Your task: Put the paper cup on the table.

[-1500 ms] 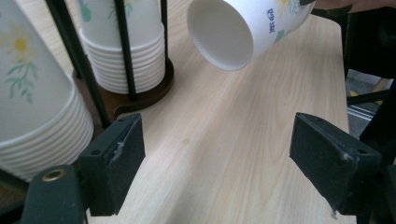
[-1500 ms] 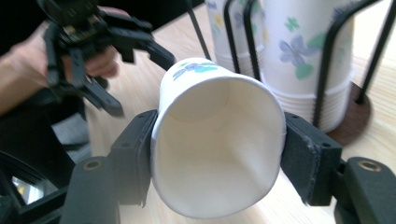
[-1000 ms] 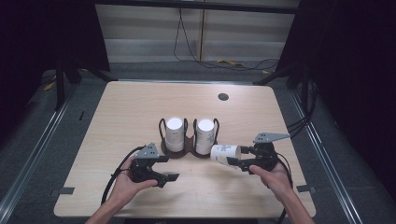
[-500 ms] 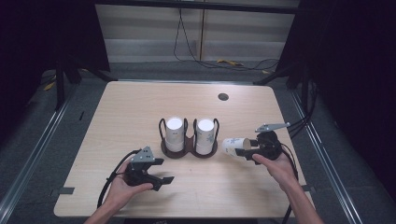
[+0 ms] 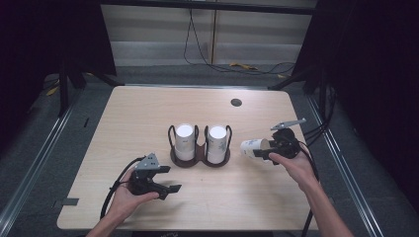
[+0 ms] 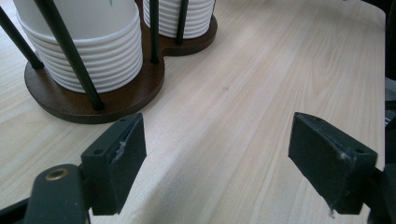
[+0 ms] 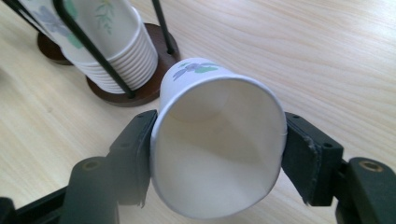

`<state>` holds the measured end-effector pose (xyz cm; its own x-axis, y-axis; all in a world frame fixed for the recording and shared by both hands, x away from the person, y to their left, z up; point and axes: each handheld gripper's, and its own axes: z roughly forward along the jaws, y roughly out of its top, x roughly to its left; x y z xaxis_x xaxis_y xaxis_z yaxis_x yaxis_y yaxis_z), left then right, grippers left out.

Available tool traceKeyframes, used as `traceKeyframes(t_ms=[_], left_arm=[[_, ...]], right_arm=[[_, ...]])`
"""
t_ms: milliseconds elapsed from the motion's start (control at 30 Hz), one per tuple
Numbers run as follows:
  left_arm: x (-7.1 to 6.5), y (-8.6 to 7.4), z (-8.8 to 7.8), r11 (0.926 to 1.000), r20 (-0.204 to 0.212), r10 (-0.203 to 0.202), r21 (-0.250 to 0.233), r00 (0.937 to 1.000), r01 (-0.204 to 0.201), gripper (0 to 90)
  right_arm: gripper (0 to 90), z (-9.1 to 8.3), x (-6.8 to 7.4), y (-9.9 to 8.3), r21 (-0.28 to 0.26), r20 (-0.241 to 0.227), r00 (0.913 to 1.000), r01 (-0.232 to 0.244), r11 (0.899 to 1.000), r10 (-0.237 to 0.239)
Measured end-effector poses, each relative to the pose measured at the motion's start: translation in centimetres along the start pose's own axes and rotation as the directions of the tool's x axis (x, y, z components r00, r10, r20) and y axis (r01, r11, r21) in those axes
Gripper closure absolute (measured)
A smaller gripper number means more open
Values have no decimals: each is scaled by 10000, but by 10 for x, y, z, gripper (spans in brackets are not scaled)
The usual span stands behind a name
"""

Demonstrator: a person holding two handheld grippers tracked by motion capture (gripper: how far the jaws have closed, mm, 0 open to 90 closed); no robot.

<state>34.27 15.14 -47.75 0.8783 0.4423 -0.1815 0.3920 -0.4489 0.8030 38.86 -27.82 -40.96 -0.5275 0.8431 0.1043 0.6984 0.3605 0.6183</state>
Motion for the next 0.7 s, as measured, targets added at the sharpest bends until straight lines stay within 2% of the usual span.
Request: traceKeyframes(t_ms=[100, 133, 167, 333, 400, 467, 567, 633, 700], left_arm=[[-1, 0, 1, 10000, 28, -42, -79, 10000, 42, 192], [-2, 1, 1, 9999, 16, 125, 23, 9999, -125, 192], [-2, 1, 1, 9999, 16, 125, 23, 9999, -125, 192], [-4, -2, 2, 9998, 39, 194, 94, 9998, -194, 192], [-7, -2, 4, 9989, 302, 437, 146, 9986, -441, 184], [-7, -2, 5, 9984, 287, 483, 286, 9984, -492, 183], [-7, -3, 5, 9984, 357, 466, 310, 9983, -477, 181], [-6, -2, 4, 9985, 328, 475, 264, 9983, -484, 181], [-6, -2, 4, 9989, 277, 403, 240, 9988, -409, 181]], right_arm=[[328, 2, 0, 3, 120, 29, 10000, 49, 9999, -49], [326, 4, 2, 5, 270, 86, 9999, 128, 9996, -130], [325, 5, 3, 7, 349, 202, 9995, 232, 9991, -239], [324, 8, 1, 9, 273, 354, 9991, 205, 9994, -214], [322, 9, -1, 9, 527, 560, 9984, 90, 9986, -120], [319, 8, -2, 9, 735, 663, 9978, -18, 9973, -30], [316, 8, -4, 12, 970, 730, 9973, -27, 9953, -44], [313, 8, -4, 16, 1393, 1045, 9943, 44, 9902, -192], [311, 8, -4, 17, 1518, 1161, 9929, 86, 9884, -265]])
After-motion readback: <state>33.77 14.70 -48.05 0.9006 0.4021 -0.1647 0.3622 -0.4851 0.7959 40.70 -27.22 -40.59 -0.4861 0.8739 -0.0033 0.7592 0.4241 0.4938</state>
